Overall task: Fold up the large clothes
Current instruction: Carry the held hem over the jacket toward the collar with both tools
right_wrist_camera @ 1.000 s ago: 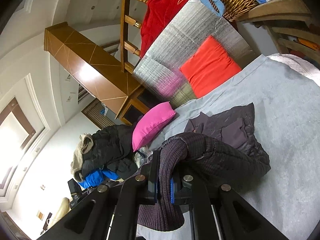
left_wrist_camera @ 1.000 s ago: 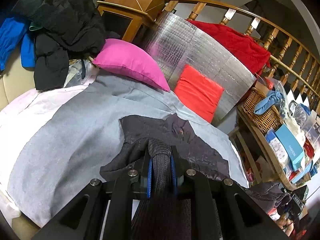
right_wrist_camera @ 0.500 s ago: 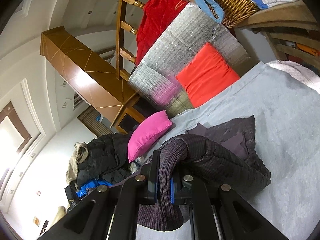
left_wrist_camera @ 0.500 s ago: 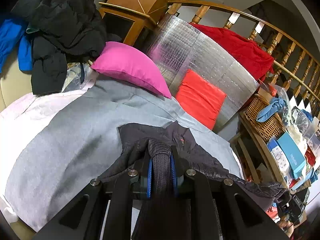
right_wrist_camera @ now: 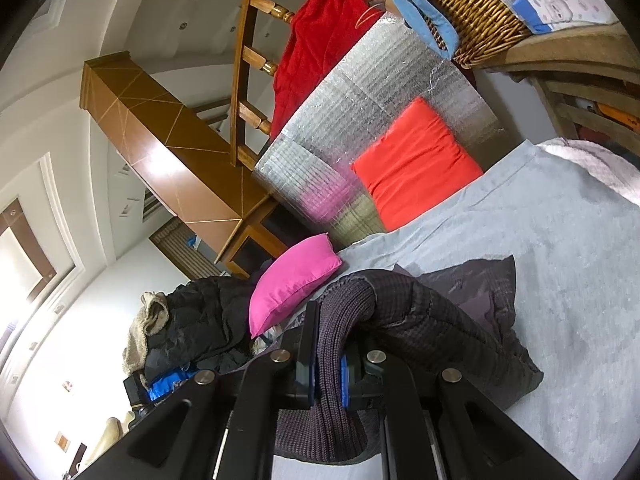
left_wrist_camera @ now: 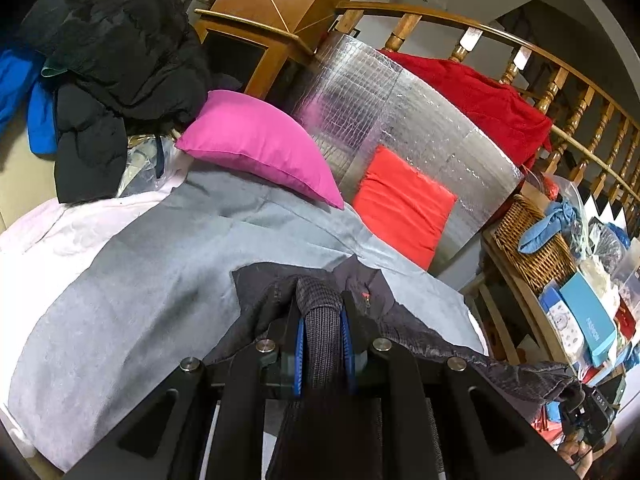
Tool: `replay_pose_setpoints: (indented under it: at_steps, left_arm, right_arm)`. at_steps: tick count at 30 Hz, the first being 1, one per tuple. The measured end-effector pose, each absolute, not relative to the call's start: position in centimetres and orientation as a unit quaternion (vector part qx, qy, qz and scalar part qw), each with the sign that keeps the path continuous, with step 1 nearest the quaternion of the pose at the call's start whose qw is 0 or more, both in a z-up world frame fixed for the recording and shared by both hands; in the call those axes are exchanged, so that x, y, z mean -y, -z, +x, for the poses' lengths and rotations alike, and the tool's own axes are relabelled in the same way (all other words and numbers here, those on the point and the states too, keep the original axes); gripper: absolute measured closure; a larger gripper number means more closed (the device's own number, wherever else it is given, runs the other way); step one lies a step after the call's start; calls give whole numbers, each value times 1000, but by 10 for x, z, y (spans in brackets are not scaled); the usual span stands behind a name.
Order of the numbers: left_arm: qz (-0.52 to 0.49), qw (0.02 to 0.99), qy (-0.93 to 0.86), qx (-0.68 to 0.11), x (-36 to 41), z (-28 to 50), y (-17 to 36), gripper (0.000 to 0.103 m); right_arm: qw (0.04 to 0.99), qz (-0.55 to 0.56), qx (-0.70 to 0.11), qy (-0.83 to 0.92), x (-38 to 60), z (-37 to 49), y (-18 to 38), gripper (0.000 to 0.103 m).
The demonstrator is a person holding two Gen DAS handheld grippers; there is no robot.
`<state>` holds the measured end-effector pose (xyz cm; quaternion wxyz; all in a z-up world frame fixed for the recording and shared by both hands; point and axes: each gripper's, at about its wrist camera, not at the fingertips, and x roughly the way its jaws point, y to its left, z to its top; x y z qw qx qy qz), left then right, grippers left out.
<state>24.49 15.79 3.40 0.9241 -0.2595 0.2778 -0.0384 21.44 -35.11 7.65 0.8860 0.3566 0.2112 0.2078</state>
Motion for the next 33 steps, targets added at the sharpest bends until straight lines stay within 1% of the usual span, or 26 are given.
replay_pose_setpoints:
  at_steps: [21,33]
  left_arm:
    - [-248,924,35,-288,-152,312,-27,87]
    - [-228,921,20,-315,-147,360,-18,87]
  right_arm:
    - [896,346,-217,-176,345,272,-77,95]
    - [895,337,-250,-155,344,334,-68,95]
